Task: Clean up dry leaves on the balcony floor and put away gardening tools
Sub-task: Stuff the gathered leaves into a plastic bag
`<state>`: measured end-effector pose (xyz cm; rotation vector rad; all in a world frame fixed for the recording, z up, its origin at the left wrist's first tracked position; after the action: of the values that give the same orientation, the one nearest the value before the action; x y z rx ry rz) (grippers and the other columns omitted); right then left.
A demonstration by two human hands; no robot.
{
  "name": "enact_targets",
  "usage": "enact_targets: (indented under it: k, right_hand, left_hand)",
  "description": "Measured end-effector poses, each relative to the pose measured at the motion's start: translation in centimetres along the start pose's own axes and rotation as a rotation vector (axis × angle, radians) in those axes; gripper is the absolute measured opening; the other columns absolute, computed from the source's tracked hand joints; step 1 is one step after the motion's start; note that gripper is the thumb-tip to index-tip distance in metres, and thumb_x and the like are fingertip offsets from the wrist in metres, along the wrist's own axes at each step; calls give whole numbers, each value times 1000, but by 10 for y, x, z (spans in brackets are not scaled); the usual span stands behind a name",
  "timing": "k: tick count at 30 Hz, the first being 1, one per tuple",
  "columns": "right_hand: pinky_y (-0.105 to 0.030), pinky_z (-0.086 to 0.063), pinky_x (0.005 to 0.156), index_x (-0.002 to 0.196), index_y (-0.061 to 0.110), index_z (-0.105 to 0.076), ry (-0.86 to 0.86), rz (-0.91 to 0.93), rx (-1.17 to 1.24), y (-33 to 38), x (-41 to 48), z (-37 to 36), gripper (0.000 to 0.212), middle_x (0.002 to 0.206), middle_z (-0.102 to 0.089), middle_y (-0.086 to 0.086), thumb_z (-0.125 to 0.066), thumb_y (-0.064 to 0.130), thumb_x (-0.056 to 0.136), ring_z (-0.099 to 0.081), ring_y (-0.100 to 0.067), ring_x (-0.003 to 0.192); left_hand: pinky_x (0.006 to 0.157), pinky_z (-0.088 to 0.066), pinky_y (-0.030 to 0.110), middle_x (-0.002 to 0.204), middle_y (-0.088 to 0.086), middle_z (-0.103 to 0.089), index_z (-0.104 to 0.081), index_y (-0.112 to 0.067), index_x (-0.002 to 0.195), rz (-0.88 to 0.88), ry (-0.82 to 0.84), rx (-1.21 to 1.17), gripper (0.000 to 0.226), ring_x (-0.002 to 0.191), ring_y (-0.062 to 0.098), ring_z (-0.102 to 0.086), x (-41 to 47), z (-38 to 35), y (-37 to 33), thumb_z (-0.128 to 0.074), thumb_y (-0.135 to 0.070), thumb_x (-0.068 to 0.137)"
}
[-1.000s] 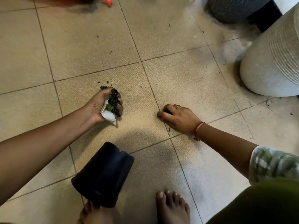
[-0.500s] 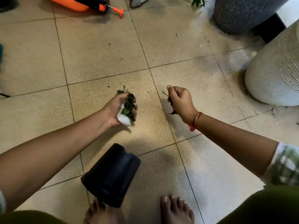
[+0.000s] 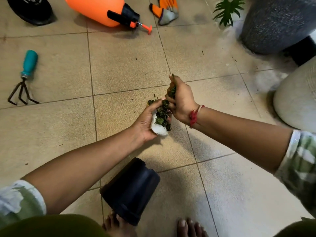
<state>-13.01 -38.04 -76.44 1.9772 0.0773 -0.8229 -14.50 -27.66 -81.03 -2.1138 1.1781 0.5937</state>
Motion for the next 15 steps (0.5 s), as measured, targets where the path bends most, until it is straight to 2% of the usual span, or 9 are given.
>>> enact_targets:
  k: [2, 4, 7, 8, 10, 13, 15]
  right_hand:
    - [-13, -18, 32, 63, 18, -33, -91, 42, -15, -2, -1, -5, 36, 42, -28, 6, -49, 27, 94, -21, -7, 28]
    - [-16, -22, 37, 61, 19, -33, -152, 104, -33, -2, 0, -9, 37, 42, -28, 6, -51, 25, 93, -25, -8, 32]
    - [-23, -27, 47, 54, 20, -35, -182, 265, -149, 1, 4, -11, 42, 47, -29, 4, -54, 21, 91, -28, -12, 43]
    - [-25, -28, 49, 51, 21, -35, -180, 326, -201, 0, 6, -10, 45, 45, -30, 5, -54, 19, 91, -28, -12, 45]
    - [-30, -30, 53, 42, 23, -36, -157, 458, -344, -5, 9, -6, 51, 42, -32, 12, -55, 19, 90, -30, -11, 46]
    - [-29, -34, 56, 42, 28, -40, -85, 625, -551, -17, 9, -1, 49, 48, -39, 14, -54, 22, 89, -37, -6, 50]
    - [-29, -35, 57, 51, 29, -40, -47, 715, -625, -21, 6, -1, 41, 55, -41, 11, -50, 26, 91, -39, -3, 53]
  left_hand:
    - [57, -50, 21, 68, 1, -67, -72, -11, 72, -38, 31, -38, 22, 58, 11, -61, 1, -3, 0, -58, -23, 84]
    - [75, -49, 29, 71, 4, -69, -73, -11, 67, -65, 36, -32, 36, 65, 15, -66, 3, -6, -1, -53, -27, 91]
    - [97, -46, 38, 86, 11, -72, -77, -6, 76, -63, 54, -2, 44, 86, 23, -68, 6, -15, -3, -53, -39, 92]
    - [98, -46, 39, 88, 11, -71, -75, -5, 84, -61, 60, 9, 43, 90, 24, -68, 6, -17, -4, -53, -42, 91]
    - [91, -52, 37, 89, 10, -71, -69, -6, 93, -74, 78, 19, 41, 90, 23, -68, 7, -22, -7, -57, -44, 84]
    - [80, -57, 31, 86, 6, -71, -76, -9, 80, -91, 155, -26, 38, 86, 19, -70, 7, -28, -12, -62, -43, 72]
    - [86, -55, 31, 90, 4, -70, -76, -10, 81, -93, 199, -48, 35, 92, 17, -69, 6, -27, -14, -65, -42, 70]
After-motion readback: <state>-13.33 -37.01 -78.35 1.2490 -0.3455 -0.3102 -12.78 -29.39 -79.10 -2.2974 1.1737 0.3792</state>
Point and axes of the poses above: each hand's wrist, its own x-axis towards the middle knuckle, its own z-axis out of the back of the hand, y = z × x, the point moved 1 cm from there along x, towards the middle knuckle
